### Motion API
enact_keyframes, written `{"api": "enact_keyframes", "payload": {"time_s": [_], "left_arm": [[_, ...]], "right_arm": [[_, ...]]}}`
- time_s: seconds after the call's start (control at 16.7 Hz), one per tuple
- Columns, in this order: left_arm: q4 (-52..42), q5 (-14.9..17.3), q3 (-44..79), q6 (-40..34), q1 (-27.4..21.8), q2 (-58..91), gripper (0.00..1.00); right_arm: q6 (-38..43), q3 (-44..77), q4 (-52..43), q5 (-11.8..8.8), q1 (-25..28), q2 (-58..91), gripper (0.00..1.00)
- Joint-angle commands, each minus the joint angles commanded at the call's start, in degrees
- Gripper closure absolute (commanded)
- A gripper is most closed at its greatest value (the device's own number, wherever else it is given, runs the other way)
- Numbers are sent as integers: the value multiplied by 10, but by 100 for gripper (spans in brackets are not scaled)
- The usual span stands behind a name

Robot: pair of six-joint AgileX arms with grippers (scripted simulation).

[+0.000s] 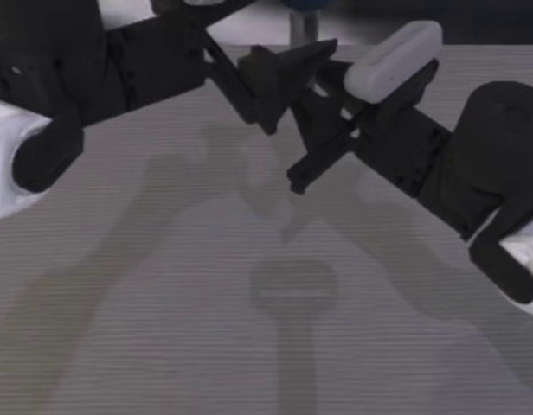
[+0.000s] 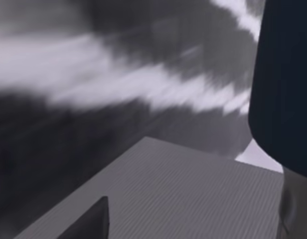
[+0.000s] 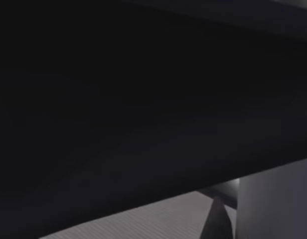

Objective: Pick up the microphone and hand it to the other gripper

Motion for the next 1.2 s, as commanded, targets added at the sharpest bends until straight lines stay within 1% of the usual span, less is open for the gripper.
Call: {"api": "enact_keyframes", "payload": {"time_s": [0.12,0.18,0.42,1.2], "left_arm": [[6,-21,24,-1,-22,29,0],[7,-27,30,-1,-27,36,0],[8,-28,31,-1,-29,38,0],[8,-28,31,-1,-29,38,98]], "right_arm": [[0,0,0,0,0,0,100],[0,0,0,0,0,0,100],[0,0,0,0,0,0,100],[0,0,0,0,0,0,100]]}}
